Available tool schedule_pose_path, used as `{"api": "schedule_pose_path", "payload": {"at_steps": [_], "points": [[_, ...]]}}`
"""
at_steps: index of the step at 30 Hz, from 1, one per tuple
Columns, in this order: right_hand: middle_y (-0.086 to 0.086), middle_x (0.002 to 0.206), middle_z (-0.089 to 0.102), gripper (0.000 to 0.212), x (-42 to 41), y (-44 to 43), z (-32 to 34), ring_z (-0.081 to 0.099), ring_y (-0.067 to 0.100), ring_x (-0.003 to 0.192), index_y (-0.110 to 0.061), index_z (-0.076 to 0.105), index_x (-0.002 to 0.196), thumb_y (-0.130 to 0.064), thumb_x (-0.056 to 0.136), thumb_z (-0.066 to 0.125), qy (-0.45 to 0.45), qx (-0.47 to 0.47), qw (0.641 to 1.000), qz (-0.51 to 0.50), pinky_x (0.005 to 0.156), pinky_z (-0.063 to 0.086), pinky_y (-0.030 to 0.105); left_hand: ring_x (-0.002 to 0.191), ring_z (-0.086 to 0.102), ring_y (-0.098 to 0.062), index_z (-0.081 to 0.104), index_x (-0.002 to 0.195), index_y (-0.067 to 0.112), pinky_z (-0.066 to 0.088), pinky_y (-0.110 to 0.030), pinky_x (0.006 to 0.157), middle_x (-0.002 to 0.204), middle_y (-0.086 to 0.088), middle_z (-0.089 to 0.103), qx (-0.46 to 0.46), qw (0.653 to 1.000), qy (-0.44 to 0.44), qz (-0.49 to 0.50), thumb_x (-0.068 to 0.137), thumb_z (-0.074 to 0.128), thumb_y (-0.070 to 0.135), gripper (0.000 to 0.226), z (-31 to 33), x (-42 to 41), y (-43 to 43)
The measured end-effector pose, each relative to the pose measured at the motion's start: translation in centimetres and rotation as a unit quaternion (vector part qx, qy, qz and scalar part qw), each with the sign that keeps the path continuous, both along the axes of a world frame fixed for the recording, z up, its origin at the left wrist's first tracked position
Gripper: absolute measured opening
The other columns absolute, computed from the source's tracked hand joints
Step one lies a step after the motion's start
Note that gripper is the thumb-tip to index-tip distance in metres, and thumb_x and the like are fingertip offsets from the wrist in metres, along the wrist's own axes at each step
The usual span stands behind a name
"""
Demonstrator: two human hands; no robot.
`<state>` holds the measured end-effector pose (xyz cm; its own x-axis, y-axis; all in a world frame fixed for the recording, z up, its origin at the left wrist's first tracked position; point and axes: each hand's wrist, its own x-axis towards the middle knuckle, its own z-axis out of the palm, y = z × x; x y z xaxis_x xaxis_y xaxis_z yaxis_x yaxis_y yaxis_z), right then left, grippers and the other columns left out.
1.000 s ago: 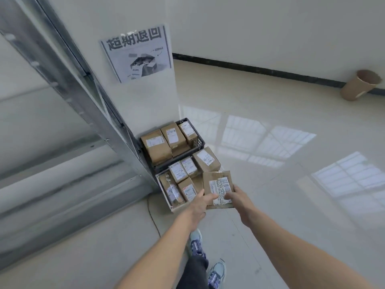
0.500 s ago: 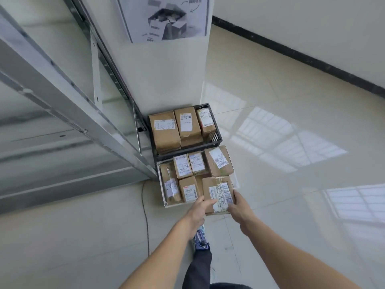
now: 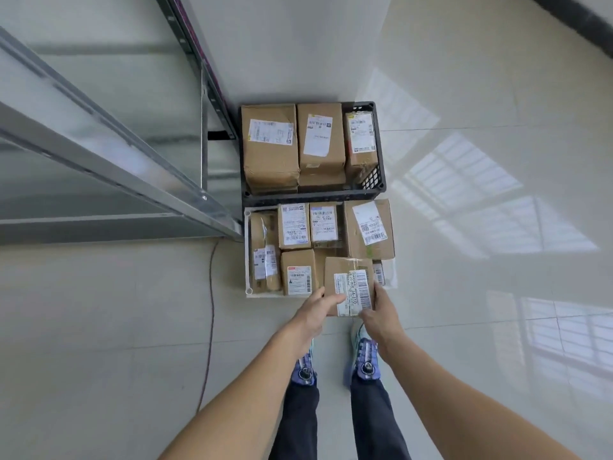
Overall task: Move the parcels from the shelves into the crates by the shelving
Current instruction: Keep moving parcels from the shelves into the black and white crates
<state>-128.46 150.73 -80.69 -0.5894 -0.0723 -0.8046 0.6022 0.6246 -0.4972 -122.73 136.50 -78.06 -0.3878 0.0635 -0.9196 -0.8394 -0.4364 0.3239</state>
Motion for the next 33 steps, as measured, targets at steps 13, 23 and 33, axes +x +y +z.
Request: {"api": "schedule_pose_path", "payload": {"at_steps": [13,23,33], "points": [[-0.002,0.145,0.057,0.071,-2.6,0.3,-17.7,0.056,0.021,0.129,-0.020,0.034,0.153,0.003,0.089,0.052,-0.007,0.016,0.997,0.080,0.114,0.043,0.043,0.148,0.035,-0.032,0.014,0.164,0.028,0.033,-0.046,0.118,0.167,-0.002,0.027,-0.035,0.996,-0.074,0.023,0.099,0.062,0.040,0.081,-15.0,-3.0,0.4],[-0.005,0.154,0.046,0.075,-2.8,0.1,-19.8,0.046,0.017,0.140,-0.021,0.022,0.162,0.005,0.096,0.047,0.014,0.028,0.991,0.131,0.106,0.031,0.019,0.144,0.041,-0.027,0.012,0.164,0.025,0.039,-0.046,0.115,0.164,0.001,0.032,-0.047,0.992,-0.096,0.066,0.097,0.064,0.042,0.087,-18.9,-2.6,1.4],[0.004,0.136,0.064,0.045,-2.5,0.0,-20.4,0.060,0.029,0.121,-0.016,0.046,0.148,-0.013,0.104,0.047,0.102,0.055,0.981,0.154,0.089,0.045,0.034,0.132,0.050,-0.029,0.035,0.156,0.023,0.046,-0.042,0.111,0.155,-0.002,0.043,-0.071,0.987,-0.104,0.101,0.098,0.064,0.037,0.066,-20.1,-2.2,1.6]]}}
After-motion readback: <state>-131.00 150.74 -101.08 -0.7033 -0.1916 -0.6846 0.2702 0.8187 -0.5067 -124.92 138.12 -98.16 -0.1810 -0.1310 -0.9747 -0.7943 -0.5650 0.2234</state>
